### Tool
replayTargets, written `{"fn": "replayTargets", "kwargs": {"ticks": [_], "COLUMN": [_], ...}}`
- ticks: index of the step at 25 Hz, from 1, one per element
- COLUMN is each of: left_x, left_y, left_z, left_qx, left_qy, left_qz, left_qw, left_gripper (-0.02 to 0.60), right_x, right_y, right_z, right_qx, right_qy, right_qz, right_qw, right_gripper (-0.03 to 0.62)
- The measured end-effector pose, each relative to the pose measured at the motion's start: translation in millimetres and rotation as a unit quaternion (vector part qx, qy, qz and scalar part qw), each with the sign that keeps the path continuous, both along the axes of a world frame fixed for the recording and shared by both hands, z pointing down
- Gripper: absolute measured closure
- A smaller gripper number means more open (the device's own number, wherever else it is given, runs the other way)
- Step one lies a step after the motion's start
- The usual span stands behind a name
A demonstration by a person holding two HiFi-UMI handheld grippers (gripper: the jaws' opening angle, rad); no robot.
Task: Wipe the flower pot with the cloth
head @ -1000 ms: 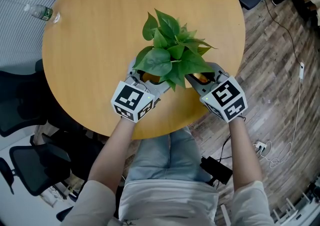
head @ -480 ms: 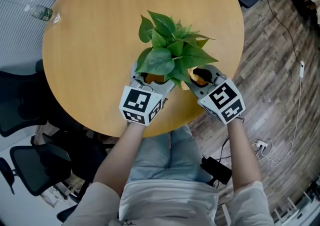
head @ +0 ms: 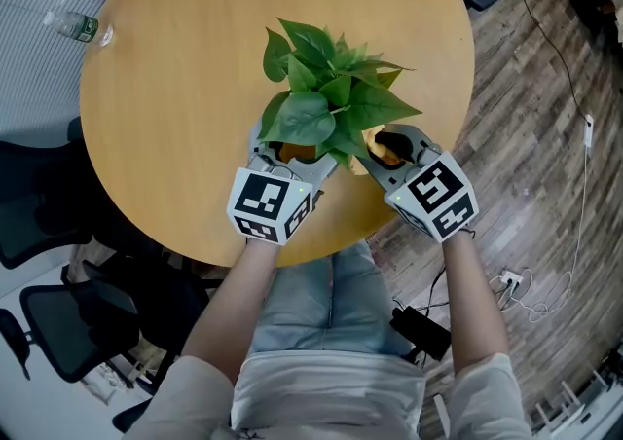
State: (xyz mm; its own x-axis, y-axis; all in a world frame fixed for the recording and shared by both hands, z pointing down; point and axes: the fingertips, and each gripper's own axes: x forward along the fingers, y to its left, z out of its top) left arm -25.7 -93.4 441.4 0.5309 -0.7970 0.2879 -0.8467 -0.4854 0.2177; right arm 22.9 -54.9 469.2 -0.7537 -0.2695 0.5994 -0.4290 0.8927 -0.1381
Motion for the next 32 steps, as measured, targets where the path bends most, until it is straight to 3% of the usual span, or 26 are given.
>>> {"fn": "replayTargets", "kwargs": {"ticks": [5,12,17,22,28,32], "left_x": [-0.6,-15.7,-19.7,-11.1,4.8,5.6], "left_y": [10.3,17.0,5.2,-1.3,-1.9,-2.5], "left_z": [1.5,7.7,-0.3,-4.9,-7.4,-6.0], "left_qx": [0.007,0.021,0.047,0.047,0.050,0.047], "left_qy": [-0.013,-0.019,-0.004,0.014,0.009,0.021], "left_qz": [0.075,0.188,0.258,0.327,0.389,0.392], "left_qw": [0.9971,0.9817,0.9650,0.9436,0.9197,0.9187], "left_gripper": [0.118,0.118,0.113,0.077,0.064,0.093], "right_x": [11.1,18.5,17.6,17.3,16.3,15.5], "right_y": [-2.6,-8.4,-10.4,-10.4,-9.1,-10.2], "right_z": [-0.1,1.4,3.4,4.0,5.0,4.8], "right_qx": [-0.003,-0.008,-0.012,-0.015,-0.020,-0.021], "right_qy": [-0.005,-0.004,-0.005,-0.002,-0.001,-0.003], "right_qz": [0.015,0.023,0.025,0.024,0.026,0.030], "right_qw": [1.000,1.000,1.000,1.000,0.999,0.999], "right_gripper": [0.509,0.508,0.508,0.508,0.508,0.508]}}
